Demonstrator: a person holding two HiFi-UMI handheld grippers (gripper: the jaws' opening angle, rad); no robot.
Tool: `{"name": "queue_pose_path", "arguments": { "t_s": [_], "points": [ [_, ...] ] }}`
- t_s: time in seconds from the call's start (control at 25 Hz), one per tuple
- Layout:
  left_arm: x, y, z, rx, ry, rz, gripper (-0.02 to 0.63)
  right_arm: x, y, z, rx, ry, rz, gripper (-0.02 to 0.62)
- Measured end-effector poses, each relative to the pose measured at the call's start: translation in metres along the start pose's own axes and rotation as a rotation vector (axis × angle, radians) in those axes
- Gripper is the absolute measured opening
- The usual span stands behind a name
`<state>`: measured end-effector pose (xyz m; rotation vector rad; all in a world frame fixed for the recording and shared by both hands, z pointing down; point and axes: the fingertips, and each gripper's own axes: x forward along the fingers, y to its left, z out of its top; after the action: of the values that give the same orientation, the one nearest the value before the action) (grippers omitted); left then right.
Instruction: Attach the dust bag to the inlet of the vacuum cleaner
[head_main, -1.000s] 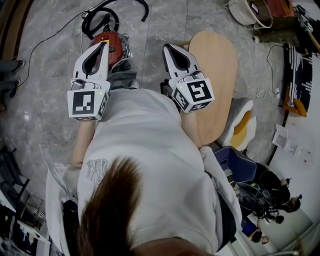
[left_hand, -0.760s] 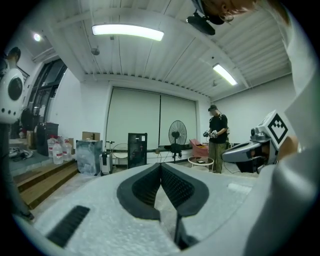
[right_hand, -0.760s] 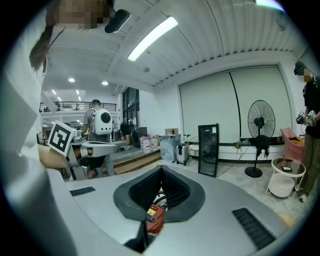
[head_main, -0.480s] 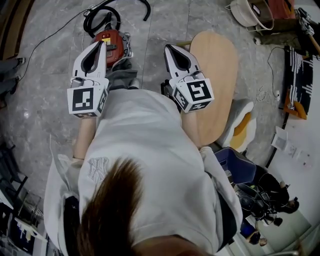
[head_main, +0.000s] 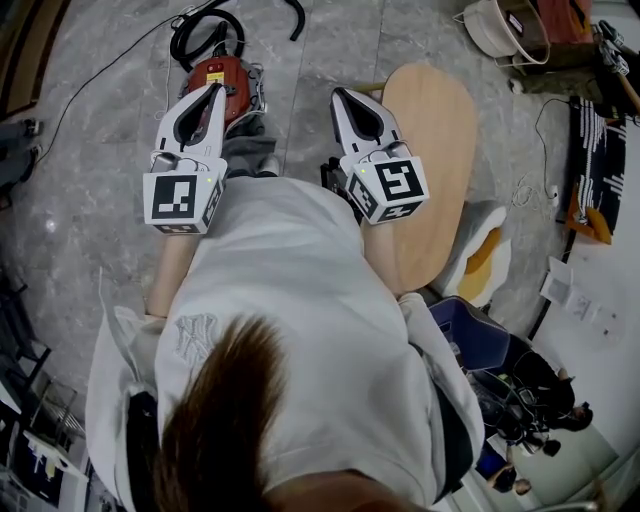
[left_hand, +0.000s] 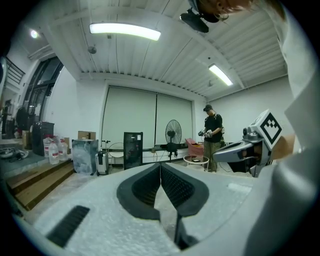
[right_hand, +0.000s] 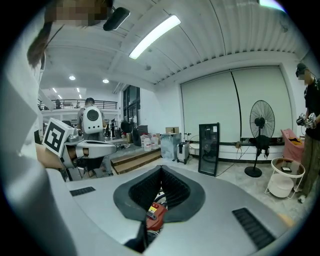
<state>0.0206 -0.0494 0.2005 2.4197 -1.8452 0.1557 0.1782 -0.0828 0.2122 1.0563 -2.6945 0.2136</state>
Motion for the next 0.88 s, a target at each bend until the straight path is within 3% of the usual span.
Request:
{"name": "queue_pose_path", "arguments": {
  "t_s": [0.88],
  "points": [
    [-0.004, 0.0, -0.002, -0.023, -0.004, 0.025, 0.018, 0.008, 0.003, -0.005, -0.016, 0.014, 0.033, 0.002]
  ]
}}
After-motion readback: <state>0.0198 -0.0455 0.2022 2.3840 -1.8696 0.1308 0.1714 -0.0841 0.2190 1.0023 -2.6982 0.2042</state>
